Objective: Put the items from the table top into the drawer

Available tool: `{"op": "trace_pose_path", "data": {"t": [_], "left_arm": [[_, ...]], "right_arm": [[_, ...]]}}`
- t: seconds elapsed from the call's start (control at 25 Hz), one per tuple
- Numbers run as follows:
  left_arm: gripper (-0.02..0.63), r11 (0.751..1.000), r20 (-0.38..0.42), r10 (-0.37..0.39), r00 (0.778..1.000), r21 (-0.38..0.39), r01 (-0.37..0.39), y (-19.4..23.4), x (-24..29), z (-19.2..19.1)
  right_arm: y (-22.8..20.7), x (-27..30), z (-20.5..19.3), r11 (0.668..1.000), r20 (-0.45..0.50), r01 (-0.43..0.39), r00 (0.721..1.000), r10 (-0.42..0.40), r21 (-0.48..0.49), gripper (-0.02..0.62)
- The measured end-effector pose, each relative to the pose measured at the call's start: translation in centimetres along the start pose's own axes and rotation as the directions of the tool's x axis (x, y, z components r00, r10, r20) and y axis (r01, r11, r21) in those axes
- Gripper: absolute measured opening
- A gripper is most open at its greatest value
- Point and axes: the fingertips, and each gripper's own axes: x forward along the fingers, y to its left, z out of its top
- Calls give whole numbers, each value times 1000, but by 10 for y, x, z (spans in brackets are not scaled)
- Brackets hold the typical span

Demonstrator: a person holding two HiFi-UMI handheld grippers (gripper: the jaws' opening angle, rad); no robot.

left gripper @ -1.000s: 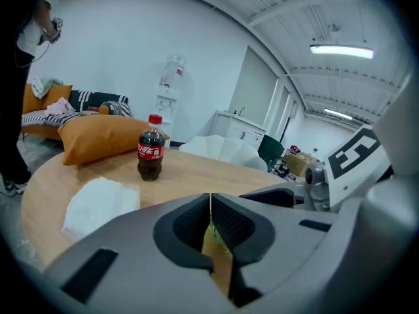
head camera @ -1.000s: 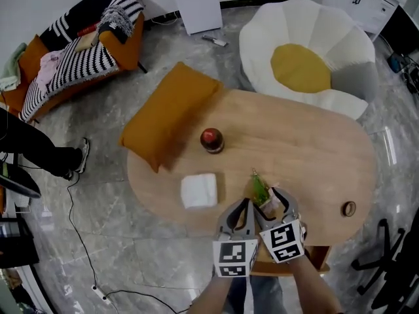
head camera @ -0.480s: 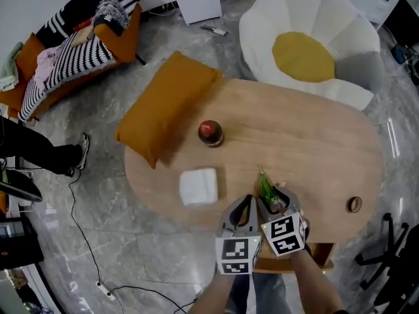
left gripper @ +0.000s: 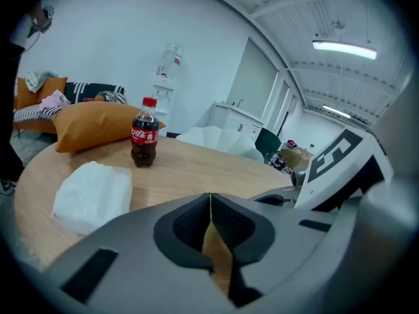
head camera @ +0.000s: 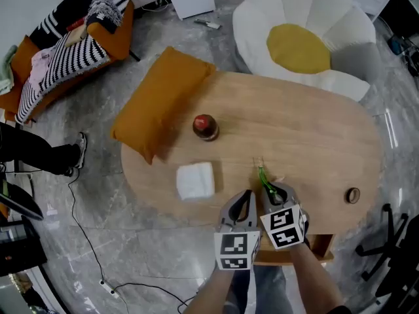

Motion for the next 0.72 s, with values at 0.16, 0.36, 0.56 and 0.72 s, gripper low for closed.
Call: {"op": "trace_pose_path", "data": {"t": [0.16,0.36,0.56,0.72], "left_arm": [[15,999,2,-33,999,25,33,-8,-7,11],[15,996,-5,-74,997,53,74,-27,-21,24],[15,989,-41,-120,992,79,123,-46,-37,22],[15,984,-55,-154,987,77,157,-62,-54,27]], "right_arm": [[-4,-18,7,999,22,28,999,-29,22,26],[-7,-54,19,998,68,60,996,-63,35,26],[-7,-86,26,994,101,94,990,-99,53,26],[-4,-115,28,989,113,122,985,-131,86,25]]}}
